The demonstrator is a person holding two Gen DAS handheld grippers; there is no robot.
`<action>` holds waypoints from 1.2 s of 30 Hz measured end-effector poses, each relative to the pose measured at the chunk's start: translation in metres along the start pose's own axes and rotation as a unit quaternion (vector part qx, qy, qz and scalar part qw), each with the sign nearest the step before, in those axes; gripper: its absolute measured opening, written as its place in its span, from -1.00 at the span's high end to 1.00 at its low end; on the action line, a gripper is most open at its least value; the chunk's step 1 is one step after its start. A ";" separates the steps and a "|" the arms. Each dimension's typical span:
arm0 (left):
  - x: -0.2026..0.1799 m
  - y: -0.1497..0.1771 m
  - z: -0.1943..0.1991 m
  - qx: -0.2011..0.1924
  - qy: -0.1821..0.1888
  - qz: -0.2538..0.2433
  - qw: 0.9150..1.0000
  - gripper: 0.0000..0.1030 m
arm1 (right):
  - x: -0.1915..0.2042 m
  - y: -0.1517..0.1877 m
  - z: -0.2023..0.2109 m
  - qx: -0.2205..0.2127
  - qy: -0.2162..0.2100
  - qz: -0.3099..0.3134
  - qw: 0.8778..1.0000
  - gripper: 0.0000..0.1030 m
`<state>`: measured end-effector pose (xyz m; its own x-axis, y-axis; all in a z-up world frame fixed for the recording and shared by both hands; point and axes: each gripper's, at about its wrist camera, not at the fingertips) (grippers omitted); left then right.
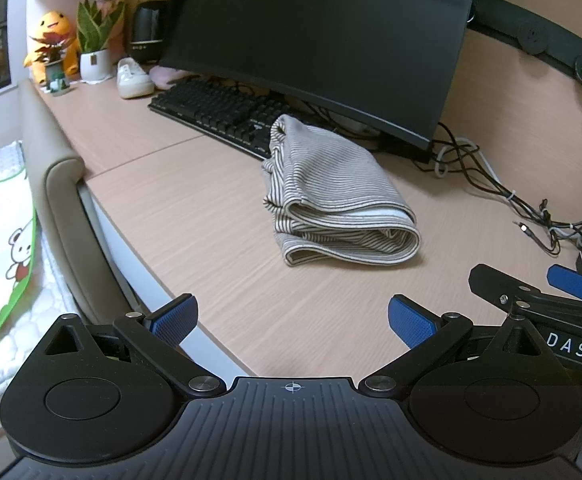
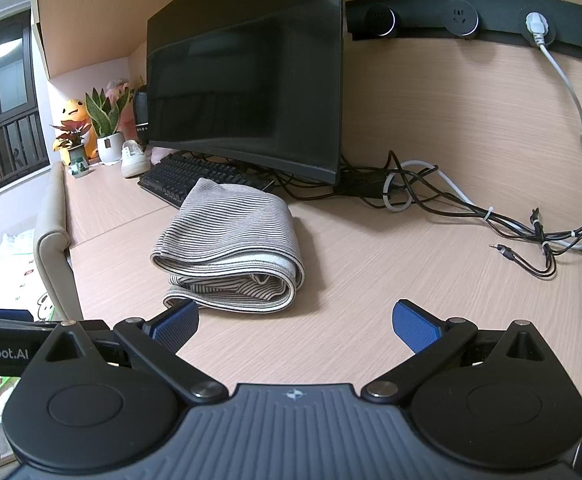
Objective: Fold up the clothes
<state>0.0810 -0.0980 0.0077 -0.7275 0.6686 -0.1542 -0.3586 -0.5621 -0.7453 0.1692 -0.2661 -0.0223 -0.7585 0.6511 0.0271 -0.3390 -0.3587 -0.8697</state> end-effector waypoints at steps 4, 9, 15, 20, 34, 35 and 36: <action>0.001 0.000 -0.001 0.000 -0.002 -0.001 1.000 -1.00 | 0.001 0.000 0.000 -0.001 0.001 0.000 1.000 -1.00; 0.002 -0.001 -0.001 0.001 -0.007 -0.003 1.000 -1.00 | 0.002 -0.001 0.002 -0.004 0.003 0.005 1.000 -1.00; 0.004 -0.001 0.000 0.000 -0.012 -0.003 1.000 -1.00 | 0.006 -0.001 0.002 -0.004 0.000 0.011 1.000 -1.00; 0.003 0.000 0.002 -0.012 -0.018 -0.011 1.000 -1.00 | 0.007 -0.001 0.003 -0.004 -0.003 0.010 1.000 -1.00; 0.006 -0.004 -0.003 -0.021 -0.021 -0.021 0.999 -1.00 | 0.012 -0.003 -0.002 0.004 0.003 0.017 1.000 -1.00; 0.007 -0.006 -0.004 -0.021 -0.020 -0.022 0.999 -1.00 | 0.013 -0.004 -0.003 0.004 0.004 0.017 1.000 -1.00; 0.007 -0.007 -0.005 -0.020 -0.019 -0.023 0.999 -1.00 | 0.013 -0.005 -0.004 0.005 0.005 0.017 1.000 -1.00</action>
<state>0.0818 -0.0871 0.0083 -0.7326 0.6740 -0.0950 -0.3687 -0.5102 -0.7770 0.1634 -0.2532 -0.0201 -0.7636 0.6456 -0.0070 -0.3190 -0.3867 -0.8653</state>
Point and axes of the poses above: each gripper's, at about its wrist camera, not at the fingertips, and z roughly against the way its jaws point, x to its left, y to its underside, and after that the axes turned 4 degrees about z, right-handed
